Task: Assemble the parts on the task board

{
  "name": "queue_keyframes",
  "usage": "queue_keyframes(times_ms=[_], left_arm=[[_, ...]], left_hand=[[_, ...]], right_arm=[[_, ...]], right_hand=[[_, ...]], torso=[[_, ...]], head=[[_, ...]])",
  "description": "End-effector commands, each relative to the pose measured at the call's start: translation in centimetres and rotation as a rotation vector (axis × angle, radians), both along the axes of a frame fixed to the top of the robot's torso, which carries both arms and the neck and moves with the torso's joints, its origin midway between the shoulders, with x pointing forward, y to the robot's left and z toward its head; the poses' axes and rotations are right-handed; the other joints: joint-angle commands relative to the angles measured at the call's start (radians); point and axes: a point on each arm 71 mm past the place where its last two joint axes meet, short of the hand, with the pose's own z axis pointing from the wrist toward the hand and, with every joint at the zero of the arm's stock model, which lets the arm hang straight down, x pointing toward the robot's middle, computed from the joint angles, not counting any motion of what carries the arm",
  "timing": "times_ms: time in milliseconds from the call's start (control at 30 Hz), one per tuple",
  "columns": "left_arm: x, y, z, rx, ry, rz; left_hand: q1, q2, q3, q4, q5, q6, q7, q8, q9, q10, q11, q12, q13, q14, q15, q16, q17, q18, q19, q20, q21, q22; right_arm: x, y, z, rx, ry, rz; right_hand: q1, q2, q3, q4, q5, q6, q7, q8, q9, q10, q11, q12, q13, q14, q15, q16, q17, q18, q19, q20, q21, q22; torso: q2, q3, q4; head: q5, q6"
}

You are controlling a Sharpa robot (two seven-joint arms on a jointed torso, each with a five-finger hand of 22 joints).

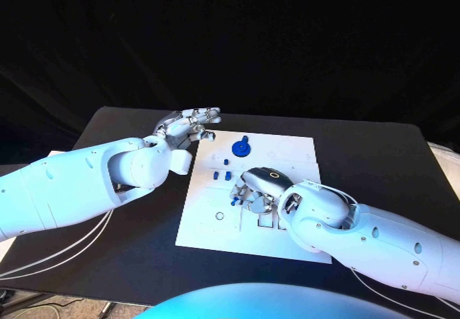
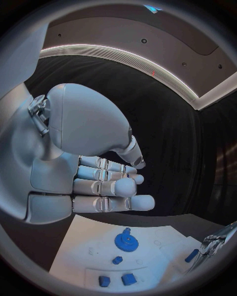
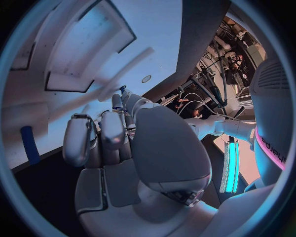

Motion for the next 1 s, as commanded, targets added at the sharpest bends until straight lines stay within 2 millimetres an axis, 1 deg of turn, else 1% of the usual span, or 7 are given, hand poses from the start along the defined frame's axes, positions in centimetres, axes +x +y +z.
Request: queue_keyframes(times_ms=[33,633,767,800,833,900,1000], left_arm=[[-0.1,-0.3,0.1,-0.008,-0.008,-0.025],[-0.2,-0.5,0.1,-0.008,-0.008,-0.034],[-0.2,-0.4,0.1,-0.009,-0.01,-0.035],[-0.2,-0.4,0.1,-0.009,-0.01,-0.035],[-0.2,-0.4,0.2,-0.009,-0.01,-0.035],[-0.2,-0.4,0.2,-0.009,-0.011,-0.034],[-0.2,-0.4,0.2,-0.008,-0.012,-0.03]], left_hand=[[-0.006,0.006,-0.005,0.001,0.007,-0.009,-0.001,0.006,-0.001,-0.006,-0.003,0.003,0.001,0.004,0.003,0.005,-0.001,0.01,-0.002,0.003,-0.006,-0.001],[-0.008,0.006,-0.009,0.002,0.006,-0.013,0.0,0.007,-0.002,-0.012,-0.002,0.008,0.003,0.002,0.004,0.005,-0.004,0.011,-0.002,0.004,-0.01,-0.003],[-0.008,0.006,-0.01,0.002,0.006,-0.014,0.001,0.007,-0.002,-0.014,-0.001,0.009,0.003,0.002,0.004,0.006,-0.004,0.011,-0.002,0.004,-0.01,-0.004],[-0.008,0.006,-0.01,0.002,0.006,-0.014,0.001,0.007,-0.002,-0.014,-0.001,0.009,0.003,0.002,0.004,0.006,-0.004,0.011,-0.002,0.004,-0.01,-0.004],[-0.008,0.006,-0.01,0.002,0.006,-0.015,0.001,0.007,-0.002,-0.014,-0.001,0.009,0.003,0.002,0.004,0.006,-0.004,0.011,-0.002,0.004,-0.01,-0.004],[-0.008,0.006,-0.011,0.002,0.006,-0.015,0.001,0.007,-0.003,-0.015,-0.001,0.009,0.003,0.002,0.004,0.006,-0.004,0.011,-0.001,0.004,-0.011,-0.004],[-0.009,0.005,-0.013,0.002,0.006,-0.018,0.002,0.007,-0.003,-0.019,0.0,0.011,0.004,0.002,0.005,0.007,-0.003,0.01,-0.001,0.005,-0.011,-0.004]], right_arm=[[-0.1,0.1,-0.3,-0.026,-0.001,0.019],[-0.4,0.5,-1.5,-0.138,0.013,0.019],[-0.4,0.4,-1.7,-0.15,0.021,0.007],[-0.4,0.4,-1.7,-0.15,0.021,0.007],[-0.4,0.4,-1.8,-0.153,0.024,0.004],[-0.4,0.3,-1.9,-0.153,0.024,-0.002],[-0.3,0.2,-1.7,-0.133,0.012,-0.014]], right_hand=[[-0.009,-0.003,0.007,-0.002,0.007,0.003,0.005,0.0,0.001,0.001,0.007,-0.004,0.0,0.024,0.007,0.001,-0.001,0.004,0.002,0.006,0.0,0.0],[-0.03,-0.013,0.01,-0.012,0.007,-0.006,0.009,-0.004,0.0,-0.004,0.011,-0.011,0.0,0.024,0.012,0.005,0.0,0.006,-0.003,0.008,-0.004,-0.006],[-0.079,-0.048,0.003,-0.004,0.007,-0.124,0.042,-0.012,-0.024,-0.077,0.04,-0.03,-0.003,0.017,0.03,-0.006,-0.019,0.017,-0.036,0.021,-0.041,-0.064],[-0.079,-0.048,0.003,-0.004,0.007,-0.124,0.042,-0.012,-0.024,-0.077,0.04,-0.03,-0.003,0.017,0.03,-0.006,-0.019,0.017,-0.036,0.021,-0.041,-0.064],[-0.094,-0.063,-0.006,-0.002,0.007,-0.176,0.055,-0.012,-0.025,-0.109,0.051,-0.03,-0.003,0.01,0.038,-0.025,-0.044,0.023,-0.054,0.027,-0.062,-0.097],[-0.106,-0.074,-0.022,-0.006,0.006,-0.238,0.054,-0.011,-0.023,-0.162,0.054,-0.028,-0.002,0.0,0.043,-0.051,-0.076,0.033,-0.075,0.035,-0.091,-0.14],[-0.111,-0.072,-0.045,-0.014,0.007,-0.265,0.053,-0.009,-0.02,-0.209,0.055,-0.02,0.001,-0.004,0.044,-0.064,-0.094,0.038,-0.082,0.039,-0.109,-0.161]], torso=[[0.0,-0.0001,0.0002],[0.001,-0.0009,-0.0007],[-0.001,-0.0009,-0.0007],[-0.001,-0.0009,-0.0007],[-0.001,-0.0007,-0.0005],[-0.002,-0.0009,-0.0005],[-0.001,-0.0001,-0.0016]], head=[[0.002,-0.004],[0.002,-0.009],[0.003,-0.01],[0.003,-0.01],[0.004,-0.01],[0.004,-0.011],[0.003,-0.009]])
